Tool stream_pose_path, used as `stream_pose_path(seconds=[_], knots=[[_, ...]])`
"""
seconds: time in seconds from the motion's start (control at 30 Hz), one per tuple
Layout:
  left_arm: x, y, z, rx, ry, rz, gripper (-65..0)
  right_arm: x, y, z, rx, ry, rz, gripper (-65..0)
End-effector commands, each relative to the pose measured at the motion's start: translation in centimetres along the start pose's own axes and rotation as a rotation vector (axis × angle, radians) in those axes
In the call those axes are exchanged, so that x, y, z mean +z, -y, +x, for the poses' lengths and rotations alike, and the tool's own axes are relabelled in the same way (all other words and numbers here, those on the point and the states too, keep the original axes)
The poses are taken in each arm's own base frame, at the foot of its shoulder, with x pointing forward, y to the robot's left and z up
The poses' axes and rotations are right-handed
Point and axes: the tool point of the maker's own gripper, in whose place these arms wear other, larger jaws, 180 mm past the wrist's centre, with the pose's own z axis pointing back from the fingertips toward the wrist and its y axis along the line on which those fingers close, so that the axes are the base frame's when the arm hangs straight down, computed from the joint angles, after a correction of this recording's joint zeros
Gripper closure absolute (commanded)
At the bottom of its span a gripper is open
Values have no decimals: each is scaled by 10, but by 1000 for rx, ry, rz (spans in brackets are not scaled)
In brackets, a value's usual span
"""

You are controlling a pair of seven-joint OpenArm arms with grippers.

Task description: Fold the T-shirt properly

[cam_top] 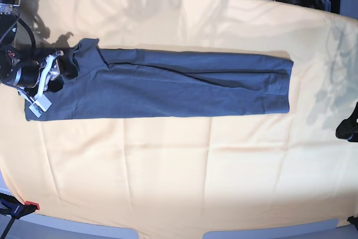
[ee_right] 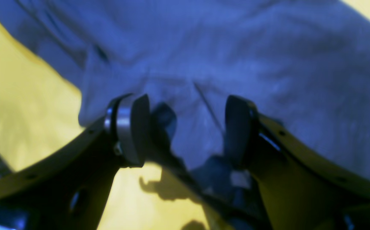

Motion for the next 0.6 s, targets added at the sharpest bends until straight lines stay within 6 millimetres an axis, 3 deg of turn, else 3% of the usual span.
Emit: stream_pose_path(seconds=[0.0,0.13,0.33,0.57], knots=[[12,1,22,-34,50,6,-411,9,11,10,24,24,-42,-390],[12,1,22,-34,48,8,-411,7,24,6,17,28,-91,-390],[12,1,22,-34,48,8,-411,-2,31,-16,-66,-11,-69,-390],[12,1,21,-34,48,8,-411,-2,12,-16,-109,-16,45,-390]])
